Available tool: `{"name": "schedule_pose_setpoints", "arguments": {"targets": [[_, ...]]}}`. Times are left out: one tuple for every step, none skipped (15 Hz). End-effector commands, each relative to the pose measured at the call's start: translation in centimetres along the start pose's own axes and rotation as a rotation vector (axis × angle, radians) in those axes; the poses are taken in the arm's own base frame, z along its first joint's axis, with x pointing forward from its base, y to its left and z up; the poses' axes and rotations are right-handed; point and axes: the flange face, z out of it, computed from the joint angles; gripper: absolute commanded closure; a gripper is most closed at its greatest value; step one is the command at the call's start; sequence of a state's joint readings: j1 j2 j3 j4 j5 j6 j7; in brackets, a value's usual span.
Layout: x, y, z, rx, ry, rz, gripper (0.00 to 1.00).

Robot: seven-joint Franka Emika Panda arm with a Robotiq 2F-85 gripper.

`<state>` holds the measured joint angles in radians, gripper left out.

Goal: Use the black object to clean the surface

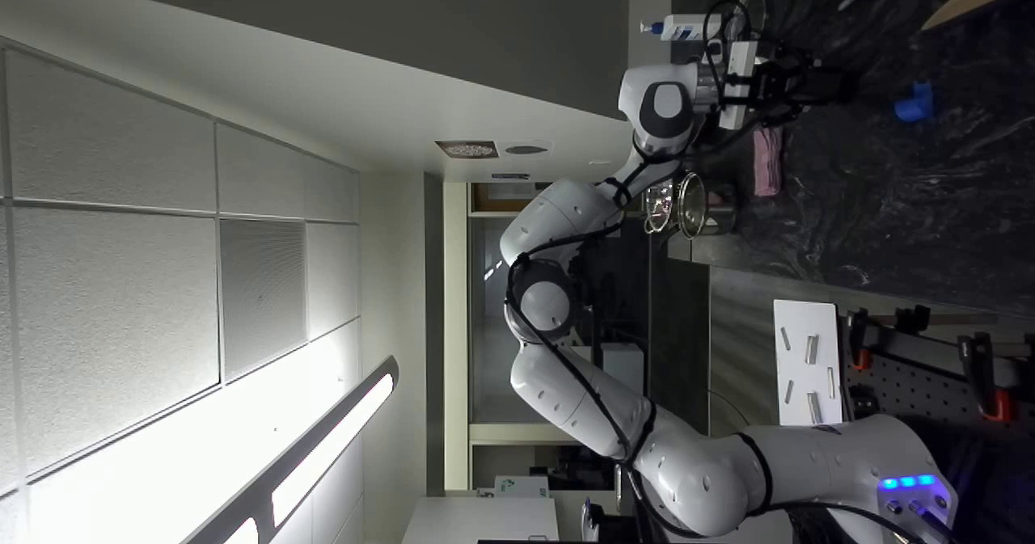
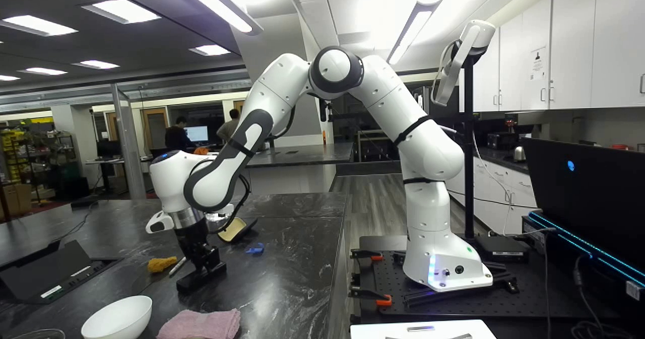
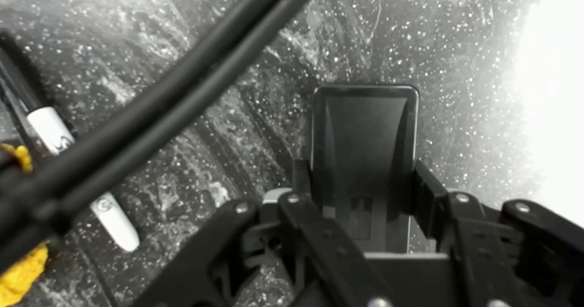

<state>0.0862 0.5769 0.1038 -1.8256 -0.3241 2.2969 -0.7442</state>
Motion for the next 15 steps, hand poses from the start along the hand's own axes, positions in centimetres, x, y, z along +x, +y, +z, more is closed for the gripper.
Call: {"name": "schedule_pose_setpoints", "arguments": {"targets": [[0.0, -1.4, 1.3, 0.034, -0.016, -0.011, 0.71], [-0.2, -1.7, 1.0, 0.034, -0.017, -0.017, 0.71], [-0.7, -2.0, 0.5, 0.036, -0.014, -0.022, 0.71], [-1.0, -2.4, 0.1, 0.039, -0.011, -0.028, 0.71], [-1.4, -2.8, -0.2, 0.042, -0.012, -0.033, 0.71], [-2.0, -3.4, -0.6, 0.048, -0.013, -0.037, 0.71], [-2.8, -4.0, -0.9, 0.054, -0.014, -0.042, 0.71], [-3.3, -4.6, -0.9, 0.058, -0.021, -0.048, 0.71], [-4.2, -5.2, -0.9, 0.066, -0.031, -0.048, 0.71], [-5.0, -5.8, -0.9, 0.070, -0.040, -0.046, 0.71], [-5.9, -6.4, -0.8, 0.078, -0.049, -0.044, 0.71], [-6.7, -6.9, -0.8, 0.085, -0.058, -0.044, 0.71], [-7.6, -7.5, -0.8, 0.091, -0.065, -0.043, 0.71], [-8.3, -7.9, -0.9, 0.096, -0.069, -0.045, 0.71], [-9.1, -8.3, -1.0, 0.098, -0.073, -0.045, 0.71]]}}
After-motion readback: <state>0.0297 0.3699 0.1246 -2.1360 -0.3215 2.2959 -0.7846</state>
